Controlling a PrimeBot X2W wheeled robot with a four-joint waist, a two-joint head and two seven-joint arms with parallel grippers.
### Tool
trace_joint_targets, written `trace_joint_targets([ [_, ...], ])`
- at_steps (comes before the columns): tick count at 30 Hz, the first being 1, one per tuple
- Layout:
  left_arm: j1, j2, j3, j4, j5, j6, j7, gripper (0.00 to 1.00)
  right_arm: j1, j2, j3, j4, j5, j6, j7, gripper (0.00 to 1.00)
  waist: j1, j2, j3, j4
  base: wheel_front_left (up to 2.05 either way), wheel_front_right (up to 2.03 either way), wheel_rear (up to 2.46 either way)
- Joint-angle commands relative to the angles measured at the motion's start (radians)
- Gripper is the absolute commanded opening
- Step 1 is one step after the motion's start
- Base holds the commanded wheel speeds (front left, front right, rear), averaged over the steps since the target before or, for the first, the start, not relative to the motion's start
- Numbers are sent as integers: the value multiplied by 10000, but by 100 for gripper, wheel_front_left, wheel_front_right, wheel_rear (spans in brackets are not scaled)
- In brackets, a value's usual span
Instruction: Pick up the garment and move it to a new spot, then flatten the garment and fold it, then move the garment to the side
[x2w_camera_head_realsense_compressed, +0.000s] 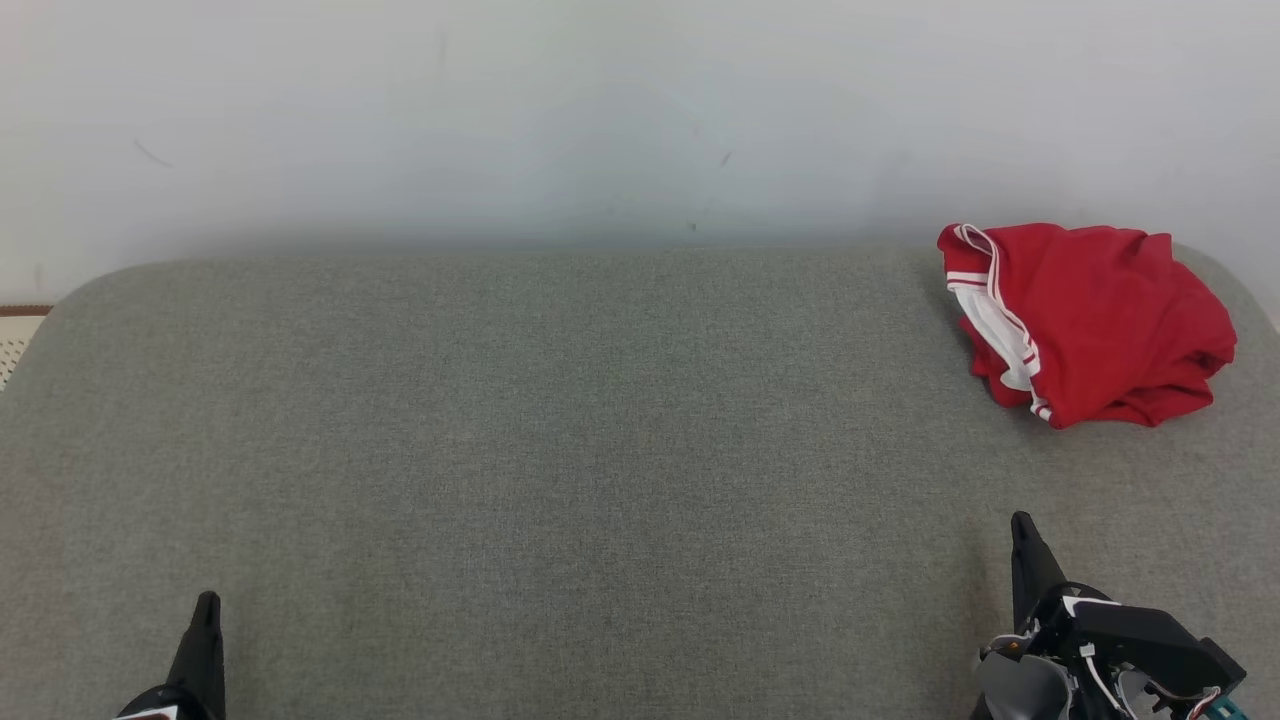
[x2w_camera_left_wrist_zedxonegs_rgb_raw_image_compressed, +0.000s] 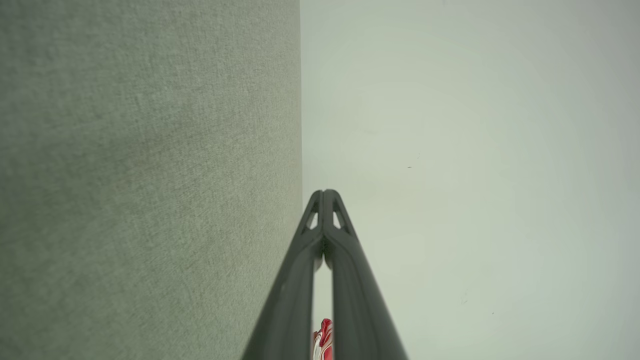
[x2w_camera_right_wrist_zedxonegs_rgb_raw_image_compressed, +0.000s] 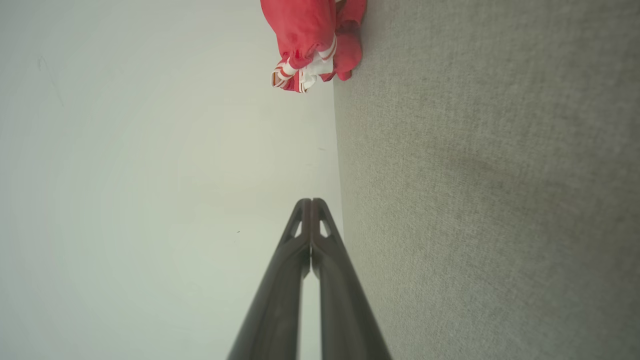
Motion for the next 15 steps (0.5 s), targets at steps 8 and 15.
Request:
trace_joint_targets([
  [8,-66,5,31,17,-14,-24,48,0,-3,23,15,-1,72,-3,-11,0,0,-1,0,0,0,0,0],
  [15,-66,5,31,17,-14,-24,48,0,-3,23,19,-1,73,-3,-12,0,0,-1,0,0,0,0,0],
])
